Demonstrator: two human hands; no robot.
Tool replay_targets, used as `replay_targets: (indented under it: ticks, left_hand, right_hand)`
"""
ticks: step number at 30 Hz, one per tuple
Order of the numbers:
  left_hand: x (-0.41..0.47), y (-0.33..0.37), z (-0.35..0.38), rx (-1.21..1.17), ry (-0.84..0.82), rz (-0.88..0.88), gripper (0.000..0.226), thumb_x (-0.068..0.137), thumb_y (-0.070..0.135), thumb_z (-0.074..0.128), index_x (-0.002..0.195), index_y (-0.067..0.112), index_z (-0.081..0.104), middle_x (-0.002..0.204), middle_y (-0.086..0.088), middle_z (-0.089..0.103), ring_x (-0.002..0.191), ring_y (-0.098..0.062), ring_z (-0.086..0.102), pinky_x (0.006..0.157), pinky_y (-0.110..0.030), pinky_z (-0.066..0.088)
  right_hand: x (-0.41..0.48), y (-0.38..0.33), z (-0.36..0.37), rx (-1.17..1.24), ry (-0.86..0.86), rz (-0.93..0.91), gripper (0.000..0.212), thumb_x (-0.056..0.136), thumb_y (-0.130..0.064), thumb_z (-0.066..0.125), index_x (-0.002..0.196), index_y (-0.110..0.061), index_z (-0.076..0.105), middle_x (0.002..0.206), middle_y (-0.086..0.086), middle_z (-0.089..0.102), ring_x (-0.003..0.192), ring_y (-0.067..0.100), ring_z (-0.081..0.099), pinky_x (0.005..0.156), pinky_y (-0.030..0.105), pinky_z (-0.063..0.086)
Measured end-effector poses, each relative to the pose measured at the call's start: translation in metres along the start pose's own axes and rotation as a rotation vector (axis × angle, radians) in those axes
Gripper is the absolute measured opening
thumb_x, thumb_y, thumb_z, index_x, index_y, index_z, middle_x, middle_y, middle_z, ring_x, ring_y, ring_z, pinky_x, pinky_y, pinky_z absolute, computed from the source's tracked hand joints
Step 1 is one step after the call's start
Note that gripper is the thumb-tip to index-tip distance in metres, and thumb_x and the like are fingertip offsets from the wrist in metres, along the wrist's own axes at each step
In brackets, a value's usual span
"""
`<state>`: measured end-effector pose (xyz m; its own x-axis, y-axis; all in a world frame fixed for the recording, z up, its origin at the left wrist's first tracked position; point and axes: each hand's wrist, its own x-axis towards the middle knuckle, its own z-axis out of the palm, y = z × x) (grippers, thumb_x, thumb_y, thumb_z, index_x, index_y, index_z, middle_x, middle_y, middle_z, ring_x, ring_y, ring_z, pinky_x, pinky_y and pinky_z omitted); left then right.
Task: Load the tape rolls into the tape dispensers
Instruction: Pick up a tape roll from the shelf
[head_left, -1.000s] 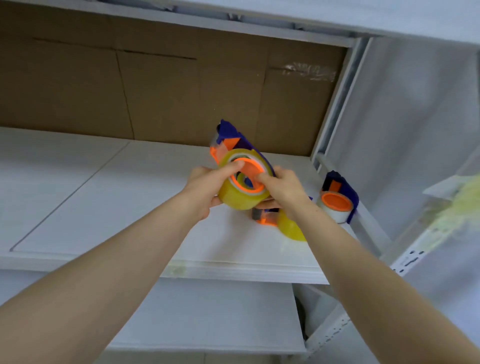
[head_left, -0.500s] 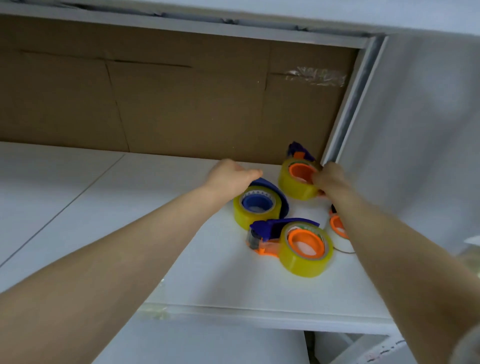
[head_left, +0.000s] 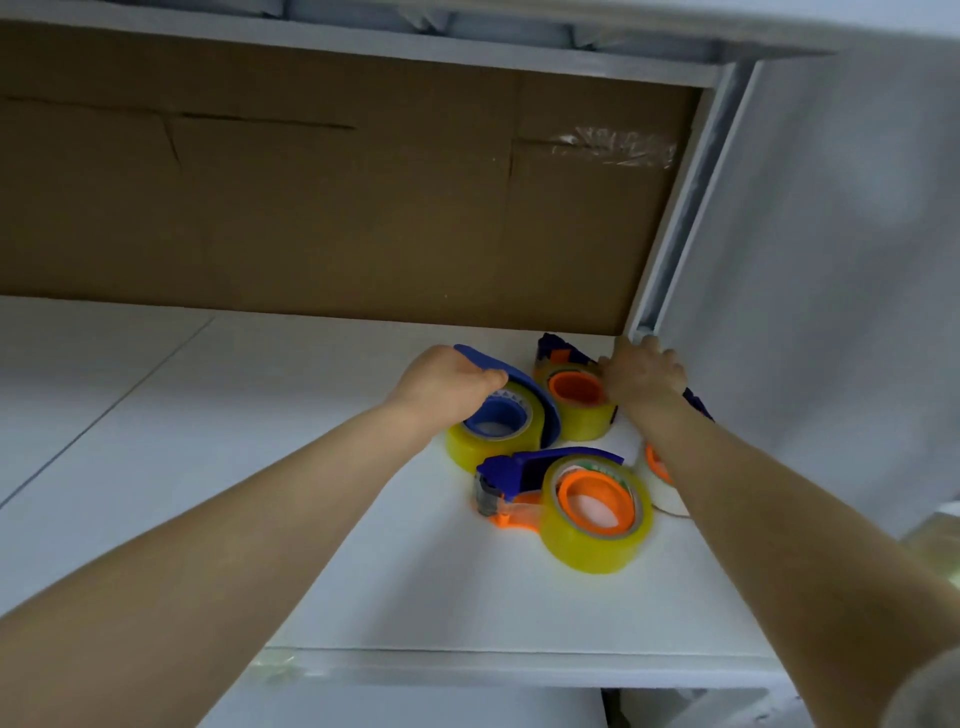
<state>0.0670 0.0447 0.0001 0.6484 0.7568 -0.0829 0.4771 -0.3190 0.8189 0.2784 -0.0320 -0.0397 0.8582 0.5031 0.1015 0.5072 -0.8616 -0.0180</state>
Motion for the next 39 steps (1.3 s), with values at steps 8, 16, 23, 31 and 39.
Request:
replay_targets:
  ticks: [8, 16, 23, 31, 39]
  left_hand:
    - [-0.005, 0.005, 0.008, -0.053, -0.019, 0.03, 0.022, 0.085, 0.031, 0.064, 0.082, 0.01, 0.059, 0.083, -0.009, 0.055, 0.079, -0.022, 0.052, 0.072, -0.03, 0.038]
    - [-0.025, -0.007, 0.01, -0.129, -0.07, 0.061, 0.007, 0.088, 0.017, 0.061, 0.086, 0.011, 0.059, 0.088, -0.008, 0.054, 0.085, -0.019, 0.049, 0.066, -0.026, 0.038]
    - [-0.051, -0.005, -0.006, -0.438, -0.143, 0.031, 0.038, 0.087, 0.034, 0.064, 0.116, 0.01, 0.06, 0.103, -0.004, 0.064, 0.087, -0.011, 0.062, 0.062, -0.012, 0.049]
    - [-0.09, -0.057, -0.031, -0.25, 0.134, 0.267, 0.053, 0.057, 0.042, 0.077, 0.104, 0.021, 0.065, 0.102, -0.004, 0.071, 0.095, -0.026, 0.066, 0.088, -0.042, 0.053]
    - [-0.11, -0.135, -0.034, 0.509, 0.46, 0.43, 0.052, 0.074, 0.011, 0.074, 0.122, 0.017, 0.056, 0.115, -0.003, 0.062, 0.102, -0.026, 0.061, 0.066, -0.037, 0.052]
  right_hand:
    - [-0.024, 0.052, -0.002, -0.242, -0.214, 0.047, 0.053, 0.082, -0.028, 0.056, 0.13, -0.011, 0.047, 0.125, 0.014, 0.051, 0.114, 0.032, 0.049, 0.085, 0.035, 0.043]
    - [-0.046, 0.057, 0.003, 0.047, -0.136, 0.149, 0.048, 0.089, -0.013, 0.054, 0.13, 0.0, 0.033, 0.125, 0.021, 0.05, 0.114, 0.036, 0.053, 0.088, 0.041, 0.046]
    - [-0.077, 0.014, -0.085, 0.38, 0.183, -0.049, 0.062, 0.081, -0.013, 0.065, 0.132, -0.007, 0.029, 0.121, 0.019, 0.05, 0.109, 0.04, 0.056, 0.079, 0.042, 0.046]
    - [-0.165, -0.072, -0.036, 1.052, 0.049, -0.301, 0.084, 0.076, -0.016, 0.074, 0.143, -0.012, 0.024, 0.131, 0.006, 0.053, 0.117, 0.025, 0.054, 0.093, 0.032, 0.046]
    - [-0.219, -0.086, 0.004, 1.615, -0.377, 0.151, 0.037, 0.084, -0.007, 0.056, 0.116, -0.022, 0.047, 0.079, -0.004, 0.054, 0.096, 0.022, 0.055, 0.101, 0.039, 0.044]
